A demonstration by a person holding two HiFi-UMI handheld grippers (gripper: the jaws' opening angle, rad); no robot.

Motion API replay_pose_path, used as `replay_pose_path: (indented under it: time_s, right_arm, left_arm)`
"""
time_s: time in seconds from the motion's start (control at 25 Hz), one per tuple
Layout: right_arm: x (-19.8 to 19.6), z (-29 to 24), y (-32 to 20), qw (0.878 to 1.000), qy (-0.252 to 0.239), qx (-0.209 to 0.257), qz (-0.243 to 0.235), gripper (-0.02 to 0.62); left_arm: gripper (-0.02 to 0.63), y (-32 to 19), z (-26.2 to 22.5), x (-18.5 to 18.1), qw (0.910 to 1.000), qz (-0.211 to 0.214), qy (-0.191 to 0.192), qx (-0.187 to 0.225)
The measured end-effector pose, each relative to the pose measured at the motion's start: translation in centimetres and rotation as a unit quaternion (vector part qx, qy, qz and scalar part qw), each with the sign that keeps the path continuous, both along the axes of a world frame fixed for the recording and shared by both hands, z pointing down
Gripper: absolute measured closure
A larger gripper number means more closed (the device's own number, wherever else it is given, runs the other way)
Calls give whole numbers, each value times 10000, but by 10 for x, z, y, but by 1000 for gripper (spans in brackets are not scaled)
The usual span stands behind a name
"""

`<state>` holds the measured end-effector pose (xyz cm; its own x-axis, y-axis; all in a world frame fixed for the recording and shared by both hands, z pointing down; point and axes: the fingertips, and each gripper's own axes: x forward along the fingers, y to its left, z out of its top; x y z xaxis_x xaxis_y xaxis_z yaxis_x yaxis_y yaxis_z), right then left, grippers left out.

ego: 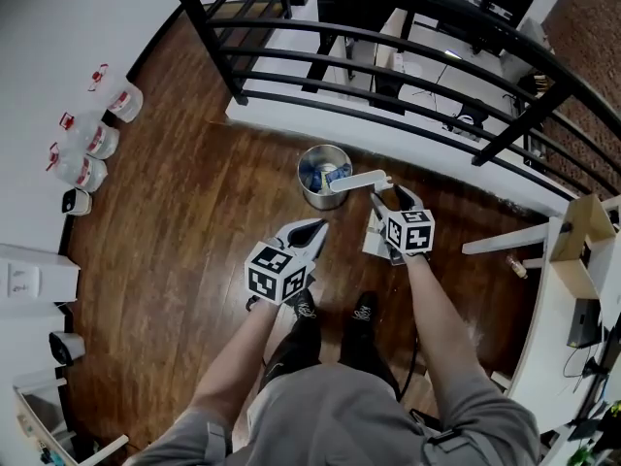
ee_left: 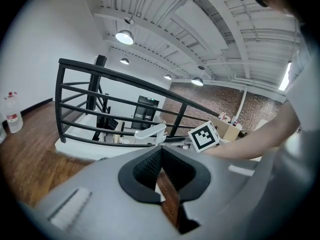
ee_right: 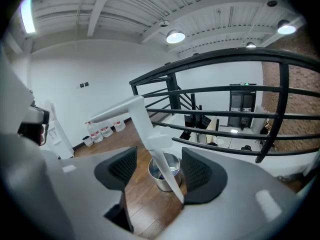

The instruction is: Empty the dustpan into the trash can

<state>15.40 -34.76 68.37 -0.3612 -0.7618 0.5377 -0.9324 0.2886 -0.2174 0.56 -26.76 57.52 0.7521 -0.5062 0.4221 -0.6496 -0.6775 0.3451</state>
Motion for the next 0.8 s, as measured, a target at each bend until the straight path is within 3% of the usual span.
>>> replay_pose_path:
  time_s: [0.24,0.36,0.44,0.64,0.8]
  right_arm:
    - [24,-56,32,9993,-67,318,181,369]
    - [30,-107,43,9965,-190,758,293,533]
    - [30,-138,50,9938,-210,1056,284,595]
    - [17,-202,63,9872,-267,1571,-15,595]
    - [6,-242,71,9821,-418,1827,-168,595]
  left_arm:
    - [606,-7,-31,19,9993,249,160,239]
    - [606,-12,-51,32,9984,373,262,329]
    - [603,-11,-62,45,9973,519,289,429]
    - [601,-7,-95,67,9938,762,482,658]
    - [601,-2,-114,72,9926,829,658,595]
